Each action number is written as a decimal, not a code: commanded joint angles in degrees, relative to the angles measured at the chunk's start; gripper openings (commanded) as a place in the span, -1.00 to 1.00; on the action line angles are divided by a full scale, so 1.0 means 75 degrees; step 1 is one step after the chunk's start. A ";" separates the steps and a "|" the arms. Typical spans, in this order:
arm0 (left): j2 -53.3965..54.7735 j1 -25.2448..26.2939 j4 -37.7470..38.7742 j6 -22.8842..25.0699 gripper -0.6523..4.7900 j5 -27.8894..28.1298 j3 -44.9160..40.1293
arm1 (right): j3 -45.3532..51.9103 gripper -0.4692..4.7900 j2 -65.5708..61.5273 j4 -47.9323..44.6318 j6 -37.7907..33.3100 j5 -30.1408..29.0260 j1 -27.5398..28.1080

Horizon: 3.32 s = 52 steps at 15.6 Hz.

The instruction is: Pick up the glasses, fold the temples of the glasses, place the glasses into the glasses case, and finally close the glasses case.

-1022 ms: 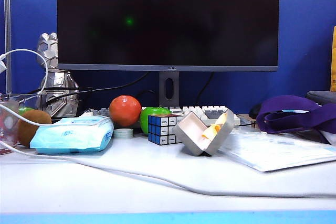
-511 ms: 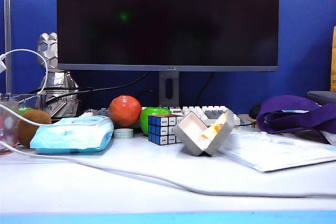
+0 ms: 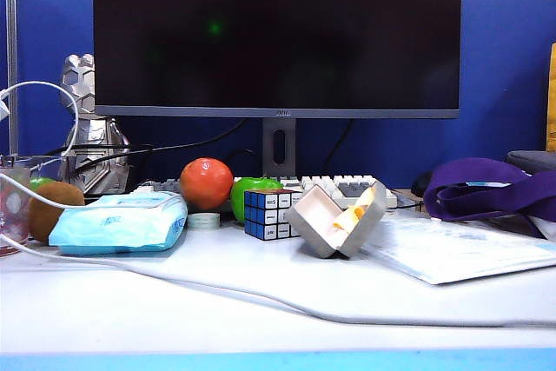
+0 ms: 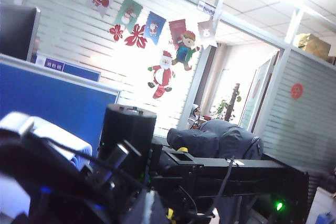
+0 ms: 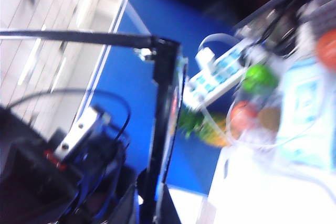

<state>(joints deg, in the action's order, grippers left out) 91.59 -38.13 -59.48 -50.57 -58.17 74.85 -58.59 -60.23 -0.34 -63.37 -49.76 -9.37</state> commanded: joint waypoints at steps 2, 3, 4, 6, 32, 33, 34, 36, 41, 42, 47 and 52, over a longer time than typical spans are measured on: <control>-0.0038 -0.0012 0.0105 0.0143 -0.78 0.0067 0.0035 | -0.0041 -0.84 0.0073 -0.0970 0.0047 -0.0230 -0.0481; -0.0038 -0.0012 0.0154 0.0146 -0.78 0.0067 0.0035 | -0.0041 -0.84 0.0117 -0.1157 0.0050 -0.0297 -0.0481; -0.0038 -0.0006 0.0152 0.0143 -0.78 0.0064 0.0035 | -0.0041 -0.84 0.0160 -0.1262 0.0050 -0.0420 -0.0481; -0.0038 -0.0006 0.0152 0.0143 -0.78 0.0076 0.0032 | -0.0041 -0.84 0.0312 -0.1448 0.0050 -0.0592 -0.0487; -0.0230 0.0041 0.0166 0.0420 -0.78 0.0379 0.0035 | -0.0029 -0.84 0.0402 -0.1932 0.0315 0.0399 -0.0571; -0.0230 0.0038 0.0146 0.0224 -0.78 0.0373 0.0035 | -0.0029 -0.84 0.0353 -0.1932 0.0312 0.0463 -0.0580; -0.0230 0.0026 0.0140 0.0216 -0.78 0.0341 0.0035 | -0.0029 -0.84 0.0312 -0.1891 0.0312 0.0504 -0.0606; -0.0230 -0.0050 0.0146 0.0221 -0.78 0.0350 0.0035 | -0.0026 -0.84 0.0294 -0.1504 0.0367 0.0498 -0.0679; -0.0219 -0.0137 0.0659 0.0315 -0.78 0.0408 0.0032 | -0.0026 -0.84 0.0291 -0.1297 0.0487 0.0271 -0.0927; -0.0219 -0.0137 0.0766 0.0350 -0.78 0.0408 0.0032 | -0.0029 -0.84 0.0294 -0.1309 0.0493 0.0268 -0.1055; -0.0219 -0.0137 0.1629 0.0976 -0.78 0.0615 0.0032 | -0.0035 -0.84 0.0315 -0.1402 0.0685 -0.0134 -0.1297; -0.0271 -0.0105 0.1139 0.1142 -0.78 0.0793 0.0032 | -0.0038 -0.84 0.0358 -0.1416 0.1070 0.0332 -0.1244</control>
<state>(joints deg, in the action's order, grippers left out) 89.95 -39.05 -48.27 -42.22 -52.34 74.96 -58.48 -58.08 -9.15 -56.86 -48.60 -19.05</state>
